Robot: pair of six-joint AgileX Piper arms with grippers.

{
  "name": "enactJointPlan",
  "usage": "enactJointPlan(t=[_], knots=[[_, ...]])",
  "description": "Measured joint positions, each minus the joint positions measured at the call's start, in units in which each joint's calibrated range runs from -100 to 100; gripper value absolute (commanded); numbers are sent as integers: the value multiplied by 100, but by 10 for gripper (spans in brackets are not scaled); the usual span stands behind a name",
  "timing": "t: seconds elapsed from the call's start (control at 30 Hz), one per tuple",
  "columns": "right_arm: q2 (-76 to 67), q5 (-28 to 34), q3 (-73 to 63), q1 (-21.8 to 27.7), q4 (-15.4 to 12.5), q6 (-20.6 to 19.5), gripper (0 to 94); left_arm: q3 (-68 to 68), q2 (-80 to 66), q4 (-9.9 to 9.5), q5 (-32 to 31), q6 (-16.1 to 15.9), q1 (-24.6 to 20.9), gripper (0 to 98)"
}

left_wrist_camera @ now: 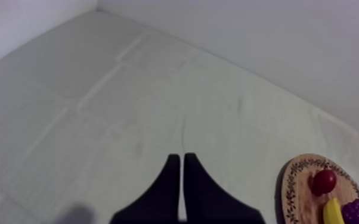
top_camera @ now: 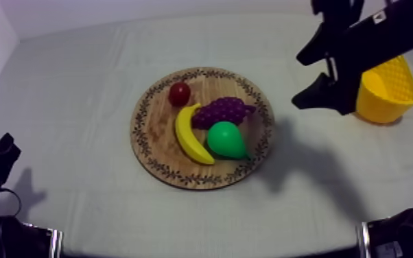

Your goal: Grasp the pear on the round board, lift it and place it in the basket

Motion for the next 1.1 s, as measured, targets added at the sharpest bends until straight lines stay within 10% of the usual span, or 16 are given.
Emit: enactJointPlan(t=[0.47,1.1], knots=[[1539,-1964,131,-712,814,-1136,644,0,0,0,0,0,0,1],[3064,-2682,-50,-1083,1230,-1576,645,0,0,0,0,0,0,1]])
